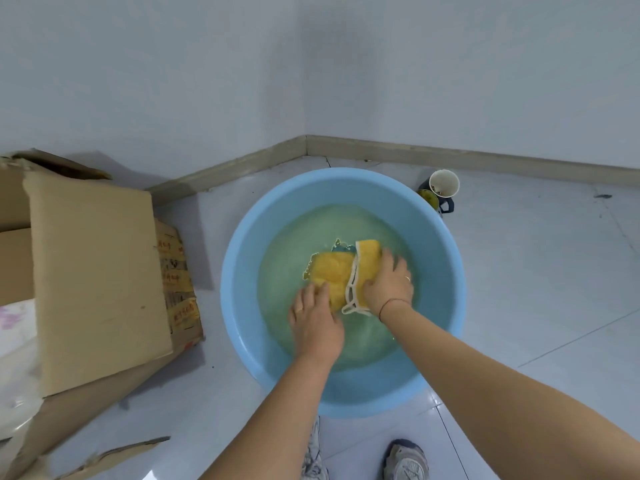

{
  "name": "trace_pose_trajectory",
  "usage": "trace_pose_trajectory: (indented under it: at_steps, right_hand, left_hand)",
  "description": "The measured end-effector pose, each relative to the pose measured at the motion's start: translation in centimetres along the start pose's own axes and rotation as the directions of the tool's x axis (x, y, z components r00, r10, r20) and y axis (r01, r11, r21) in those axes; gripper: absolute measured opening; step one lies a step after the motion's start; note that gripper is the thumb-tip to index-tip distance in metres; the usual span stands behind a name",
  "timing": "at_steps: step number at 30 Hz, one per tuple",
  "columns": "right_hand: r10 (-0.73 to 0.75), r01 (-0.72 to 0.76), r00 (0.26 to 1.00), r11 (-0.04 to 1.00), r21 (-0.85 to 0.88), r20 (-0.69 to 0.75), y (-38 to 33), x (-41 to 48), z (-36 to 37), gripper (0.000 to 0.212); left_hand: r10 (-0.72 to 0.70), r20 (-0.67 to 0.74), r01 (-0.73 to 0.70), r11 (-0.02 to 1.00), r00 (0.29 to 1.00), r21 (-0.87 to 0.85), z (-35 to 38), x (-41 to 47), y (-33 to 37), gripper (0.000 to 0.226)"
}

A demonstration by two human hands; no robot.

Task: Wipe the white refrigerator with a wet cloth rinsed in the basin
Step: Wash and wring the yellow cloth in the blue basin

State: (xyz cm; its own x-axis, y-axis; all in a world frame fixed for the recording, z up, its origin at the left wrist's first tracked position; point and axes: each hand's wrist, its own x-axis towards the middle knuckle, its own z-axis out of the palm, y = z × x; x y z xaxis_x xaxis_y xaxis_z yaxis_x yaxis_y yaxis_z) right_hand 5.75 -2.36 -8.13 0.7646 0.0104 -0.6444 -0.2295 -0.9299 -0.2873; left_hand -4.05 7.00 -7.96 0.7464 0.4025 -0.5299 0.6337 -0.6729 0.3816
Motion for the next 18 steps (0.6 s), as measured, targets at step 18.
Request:
trace_pose_trajectory:
  at_steps: [18]
  right_hand:
    - [-0.308, 0.313, 0.950, 0.921, -0.231, 0.057, 2.0, 1.7, 5.7, 0.072]
  left_hand:
    - [0.081, 0.310, -0.197, 0.910, 0.947, 0.364, 2.4, 3.7, -2.7, 0.075]
